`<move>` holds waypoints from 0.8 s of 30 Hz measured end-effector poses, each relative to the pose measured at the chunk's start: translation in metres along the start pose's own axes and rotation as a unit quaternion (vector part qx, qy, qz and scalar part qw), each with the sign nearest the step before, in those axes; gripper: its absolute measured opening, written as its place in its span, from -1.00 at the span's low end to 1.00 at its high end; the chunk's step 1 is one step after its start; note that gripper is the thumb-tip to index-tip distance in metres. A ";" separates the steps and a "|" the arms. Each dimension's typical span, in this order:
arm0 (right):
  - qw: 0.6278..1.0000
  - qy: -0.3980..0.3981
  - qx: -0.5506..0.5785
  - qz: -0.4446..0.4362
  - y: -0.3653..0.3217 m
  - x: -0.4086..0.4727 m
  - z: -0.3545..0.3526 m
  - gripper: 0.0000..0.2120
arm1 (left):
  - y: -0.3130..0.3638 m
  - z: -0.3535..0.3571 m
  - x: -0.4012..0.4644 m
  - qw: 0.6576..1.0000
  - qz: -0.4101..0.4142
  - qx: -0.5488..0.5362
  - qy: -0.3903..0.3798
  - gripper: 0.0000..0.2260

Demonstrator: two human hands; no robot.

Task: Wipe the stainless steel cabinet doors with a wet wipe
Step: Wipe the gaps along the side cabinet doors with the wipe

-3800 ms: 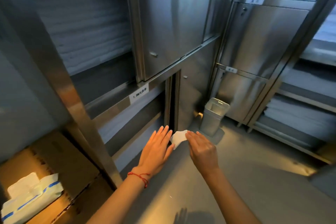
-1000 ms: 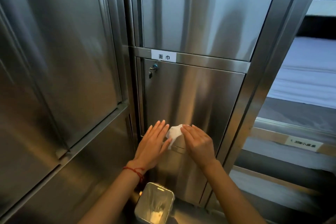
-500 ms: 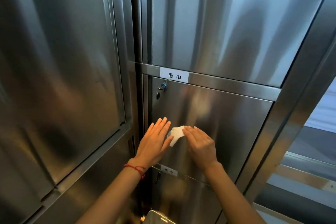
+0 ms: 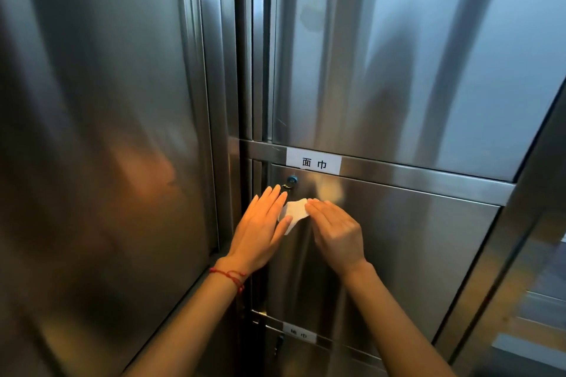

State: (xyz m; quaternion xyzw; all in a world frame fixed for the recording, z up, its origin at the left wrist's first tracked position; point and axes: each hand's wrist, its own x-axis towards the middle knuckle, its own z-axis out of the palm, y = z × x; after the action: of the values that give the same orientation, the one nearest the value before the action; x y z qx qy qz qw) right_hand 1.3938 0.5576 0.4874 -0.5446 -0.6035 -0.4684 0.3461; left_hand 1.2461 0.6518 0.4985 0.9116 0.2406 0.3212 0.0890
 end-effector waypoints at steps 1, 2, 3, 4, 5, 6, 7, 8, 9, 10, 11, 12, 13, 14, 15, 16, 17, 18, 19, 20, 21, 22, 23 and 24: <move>1.000 0.000 -0.003 0.003 0.000 0.005 0.000 -0.84 | -0.001 -0.003 0.003 1.000 0.004 0.000 0.000 -0.20; 1.000 -0.005 -0.005 0.007 -0.001 0.009 0.000 -0.73 | -0.001 -0.006 0.005 1.000 0.007 -0.001 0.001 -0.24; 1.000 -0.009 -0.008 0.008 0.000 0.013 0.001 -0.66 | -0.001 -0.008 0.007 1.000 0.007 -0.004 0.004 -0.26; 1.000 -0.008 -0.007 0.008 0.000 0.018 0.000 -0.64 | -0.002 -0.010 0.010 1.000 0.008 -0.006 0.007 -0.26; 1.000 -0.006 -0.007 0.005 -0.001 0.022 -0.001 -0.63 | -0.002 -0.012 0.012 1.000 0.010 -0.007 0.010 -0.27; 1.000 -0.002 -0.008 0.003 -0.001 0.025 -0.001 -0.63 | -0.002 -0.013 0.014 1.000 0.011 -0.008 0.013 -0.28; 1.000 0.000 -0.005 0.000 0.000 0.029 -0.001 -0.62 | -0.002 -0.015 0.015 1.000 0.012 -0.007 0.017 -0.29; 1.000 0.000 -0.002 -0.004 0.002 0.032 -0.001 -0.62 | -0.001 -0.017 0.017 1.000 0.013 -0.006 0.020 -0.31; 1.000 0.001 0.001 -0.007 0.003 0.035 -0.001 -0.62 | 0.000 -0.019 0.019 1.000 0.015 -0.003 0.024 -0.32; 1.000 0.002 0.004 -0.009 0.004 0.038 -0.001 -0.62 | 0.000 -0.021 0.021 0.999 0.020 0.001 0.032 -0.32; 1.000 0.006 0.005 -0.013 0.006 0.041 -0.001 -0.62 | 0.001 -0.023 0.022 0.999 0.025 0.005 0.040 -0.32; 1.000 0.005 0.006 -0.016 0.007 0.044 -0.001 -0.62 | 0.001 -0.025 0.024 0.998 0.029 0.008 0.049 -0.31; 1.000 0.007 0.007 -0.019 0.009 0.047 -0.001 -0.62 | 0.002 -0.026 0.025 0.998 0.032 0.011 0.060 -0.30; 1.000 0.010 0.008 -0.023 0.011 0.050 -0.001 -0.62 | 0.003 -0.028 0.027 0.997 0.036 0.014 0.071 -0.29; 0.999 0.013 0.010 -0.029 0.012 0.053 -0.001 -0.62 | 0.004 -0.030 0.029 0.995 0.041 0.018 0.084 -0.29; 0.999 0.013 0.015 -0.033 0.014 0.056 -0.001 -0.63 | 0.005 -0.032 0.031 0.994 0.047 0.026 0.099 -0.29; 0.999 0.016 0.020 -0.037 0.015 0.059 -0.002 -0.63 | 0.006 -0.035 0.033 0.991 0.055 0.037 0.114 -0.31; 0.999 0.022 0.022 -0.041 0.017 0.062 -0.002 -0.64 | 0.008 -0.038 0.035 0.988 0.064 0.050 0.129 -0.34; 0.998 0.032 0.023 -0.046 0.019 0.064 -0.001 -0.66 | 0.010 -0.041 0.037 0.985 0.074 0.066 0.140 -0.38; 0.998 0.041 0.023 -0.050 0.020 0.067 0.000 -0.69 | 0.011 -0.044 0.040 0.982 0.084 0.081 0.149 -0.41; 0.997 0.052 0.023 -0.057 0.021 0.070 0.000 -0.75 | 0.012 -0.046 0.042 0.979 0.093 0.093 0.155 -0.43; 0.996 0.063 0.022 -0.067 0.022 0.072 0.001 -0.82 | 0.012 -0.047 0.043 0.977 0.100 0.101 0.159 -0.46; 0.994 0.071 0.020 -0.075 0.023 0.074 0.001 -0.85 | 0.012 -0.048 0.045 0.975 0.107 0.107 0.161 -0.49; 0.993 0.077 0.021 -0.081 0.023 0.076 0.001 -0.83 | 0.012 -0.049 0.046 0.974 0.113 0.112 0.162 -0.53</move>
State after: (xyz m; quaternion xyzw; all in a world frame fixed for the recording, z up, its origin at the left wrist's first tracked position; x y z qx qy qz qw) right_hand 1.4040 0.5830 0.5624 -0.4487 -0.6270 -0.5227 0.3638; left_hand 1.2510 0.6648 0.5659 0.8727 0.1820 0.4439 -0.0906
